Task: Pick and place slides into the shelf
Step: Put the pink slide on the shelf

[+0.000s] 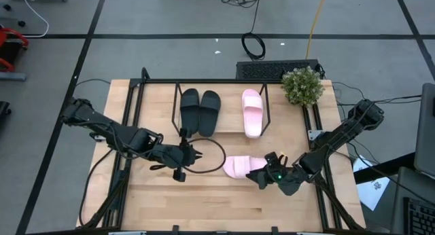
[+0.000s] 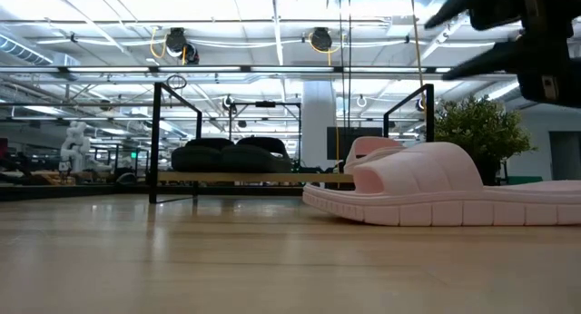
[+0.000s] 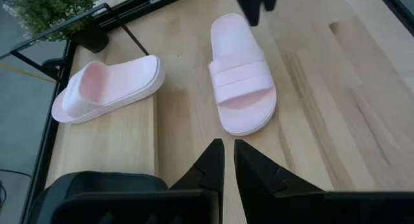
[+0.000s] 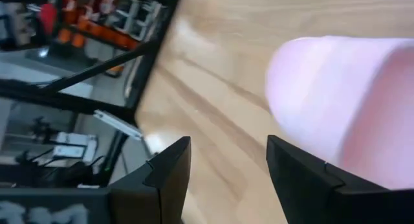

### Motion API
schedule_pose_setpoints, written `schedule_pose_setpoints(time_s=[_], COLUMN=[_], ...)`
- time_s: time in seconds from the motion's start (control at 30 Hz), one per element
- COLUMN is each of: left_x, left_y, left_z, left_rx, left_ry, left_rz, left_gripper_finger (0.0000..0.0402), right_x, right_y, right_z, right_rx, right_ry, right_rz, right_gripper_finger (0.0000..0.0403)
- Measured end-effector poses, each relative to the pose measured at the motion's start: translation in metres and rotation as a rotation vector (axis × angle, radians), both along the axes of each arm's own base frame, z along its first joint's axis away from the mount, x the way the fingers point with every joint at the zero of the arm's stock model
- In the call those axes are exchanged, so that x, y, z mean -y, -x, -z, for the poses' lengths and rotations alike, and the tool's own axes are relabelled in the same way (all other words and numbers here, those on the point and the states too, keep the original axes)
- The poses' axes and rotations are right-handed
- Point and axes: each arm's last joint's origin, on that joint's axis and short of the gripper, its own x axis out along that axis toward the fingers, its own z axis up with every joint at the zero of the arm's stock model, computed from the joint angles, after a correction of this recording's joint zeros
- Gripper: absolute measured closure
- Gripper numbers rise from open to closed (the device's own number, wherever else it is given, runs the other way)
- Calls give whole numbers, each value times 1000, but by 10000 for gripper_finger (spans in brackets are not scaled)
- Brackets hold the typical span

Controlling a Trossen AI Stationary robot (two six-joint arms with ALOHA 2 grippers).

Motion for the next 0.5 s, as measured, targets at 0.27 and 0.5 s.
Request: schedule_pose_setpoints(time_s=[0.27, 0.5], left_x=[0, -3], left_y=[2, 4], left_z=[2, 4], left_rx=[-20, -54], left_ry=[-9, -46], left_rz=[0, -30], left_gripper_finger=[366, 366], right_x=[11, 20], right_y=[0, -3], right_z=[9, 12], right_rx=[-120, -157], right_ry=[-13, 10], right_rz=[12, 48], right_gripper_finger=[211, 211])
